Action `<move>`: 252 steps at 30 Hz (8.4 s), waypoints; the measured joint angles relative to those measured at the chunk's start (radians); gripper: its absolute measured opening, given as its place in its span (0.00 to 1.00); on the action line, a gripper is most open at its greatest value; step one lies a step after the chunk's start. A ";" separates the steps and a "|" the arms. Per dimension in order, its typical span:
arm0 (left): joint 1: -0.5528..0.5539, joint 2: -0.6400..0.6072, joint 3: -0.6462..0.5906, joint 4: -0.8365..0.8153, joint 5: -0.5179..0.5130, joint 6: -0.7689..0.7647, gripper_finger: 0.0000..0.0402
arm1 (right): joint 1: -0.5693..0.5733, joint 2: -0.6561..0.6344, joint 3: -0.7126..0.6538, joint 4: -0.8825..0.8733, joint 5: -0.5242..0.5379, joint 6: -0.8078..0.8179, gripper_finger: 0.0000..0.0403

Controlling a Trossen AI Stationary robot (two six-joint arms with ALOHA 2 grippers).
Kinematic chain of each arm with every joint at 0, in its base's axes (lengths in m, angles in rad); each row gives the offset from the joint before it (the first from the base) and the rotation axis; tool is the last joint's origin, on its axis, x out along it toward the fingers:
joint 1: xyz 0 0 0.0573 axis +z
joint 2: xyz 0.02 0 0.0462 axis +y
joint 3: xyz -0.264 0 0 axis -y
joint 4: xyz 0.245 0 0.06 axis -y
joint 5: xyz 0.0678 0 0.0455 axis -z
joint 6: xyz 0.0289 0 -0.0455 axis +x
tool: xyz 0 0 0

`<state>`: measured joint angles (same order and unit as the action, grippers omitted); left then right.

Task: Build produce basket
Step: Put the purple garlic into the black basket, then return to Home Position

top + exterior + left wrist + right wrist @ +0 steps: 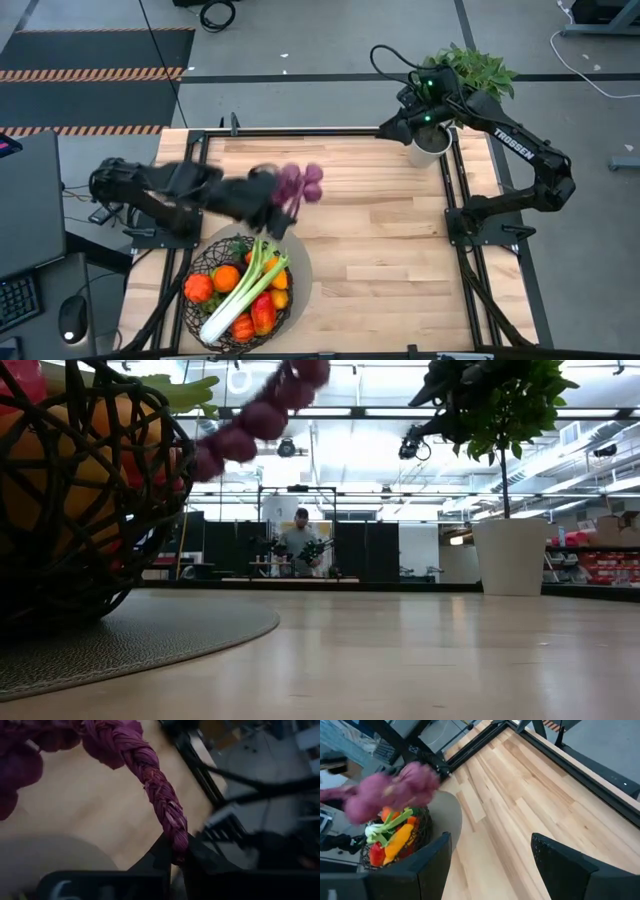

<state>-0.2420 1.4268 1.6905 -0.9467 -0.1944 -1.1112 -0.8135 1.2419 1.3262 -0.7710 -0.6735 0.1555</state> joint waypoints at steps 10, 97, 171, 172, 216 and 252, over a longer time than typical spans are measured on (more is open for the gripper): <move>-0.274 0.014 0.131 -0.372 -0.056 -0.327 0.06 | 0.014 0.000 0.000 -0.054 0.039 0.004 0.69; -0.825 0.275 0.299 -0.624 0.263 -0.634 0.73 | 0.196 0.000 0.000 -0.119 0.210 0.114 0.69; -0.623 -0.088 -0.061 -0.624 0.571 0.503 0.88 | 0.785 0.254 0.000 0.344 0.390 0.437 0.69; -0.611 -0.088 -0.061 -0.624 0.548 0.541 0.88 | 0.794 0.261 0.000 0.344 0.389 0.437 0.69; 0.063 -0.214 -0.069 0.105 -0.333 0.877 0.01 | 0.682 -0.405 -0.105 -0.127 0.662 0.285 0.19; 0.084 -1.274 -1.679 1.388 -0.158 0.750 0.00 | 0.560 -0.839 -1.250 1.143 0.555 0.453 0.02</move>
<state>-0.1581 0.1524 0.0113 0.4415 -0.3519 -0.3610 -0.2533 0.4026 0.0762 0.3724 -0.1185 0.6089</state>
